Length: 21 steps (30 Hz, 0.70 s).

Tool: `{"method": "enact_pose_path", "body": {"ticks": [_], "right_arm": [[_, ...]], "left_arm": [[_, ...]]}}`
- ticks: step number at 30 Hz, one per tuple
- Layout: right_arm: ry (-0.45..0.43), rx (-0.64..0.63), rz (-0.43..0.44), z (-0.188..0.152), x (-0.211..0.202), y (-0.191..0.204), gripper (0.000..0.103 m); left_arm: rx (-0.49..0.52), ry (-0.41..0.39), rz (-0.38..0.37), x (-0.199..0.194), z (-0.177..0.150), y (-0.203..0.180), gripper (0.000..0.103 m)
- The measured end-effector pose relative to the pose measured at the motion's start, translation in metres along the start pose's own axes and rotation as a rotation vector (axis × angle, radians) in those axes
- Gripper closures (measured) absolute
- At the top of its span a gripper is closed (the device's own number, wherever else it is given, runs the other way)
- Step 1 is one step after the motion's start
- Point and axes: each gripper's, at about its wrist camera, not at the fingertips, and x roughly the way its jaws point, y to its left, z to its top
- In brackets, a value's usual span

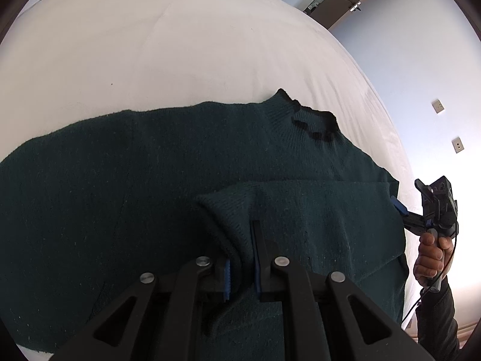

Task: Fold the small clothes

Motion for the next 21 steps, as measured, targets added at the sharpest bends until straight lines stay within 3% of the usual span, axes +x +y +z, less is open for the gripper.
{"method": "enact_pose_path", "body": {"ticks": [7,12,14,21], "right_arm": [[0.127,-0.060,0.005,-0.059,-0.007,0.009,0.036],[0.030,-0.025,-0.004,-0.087,-0.042,0.010,0.033],[0.016,-0.024,0.034,-0.107,-0.058,0.016,0.032],[0.061,0.075,-0.031,-0.146,-0.024,0.028,0.032]], "left_arm": [[-0.004,-0.001,-0.001,-0.005,-0.010,0.003,0.091],[-0.030,-0.005,-0.011,-0.005,-0.017,0.003,0.091],[-0.039,-0.009,-0.018,-0.005,-0.020,0.004,0.091],[-0.064,-0.019,-0.013,-0.003,-0.021,0.002,0.091]]}}
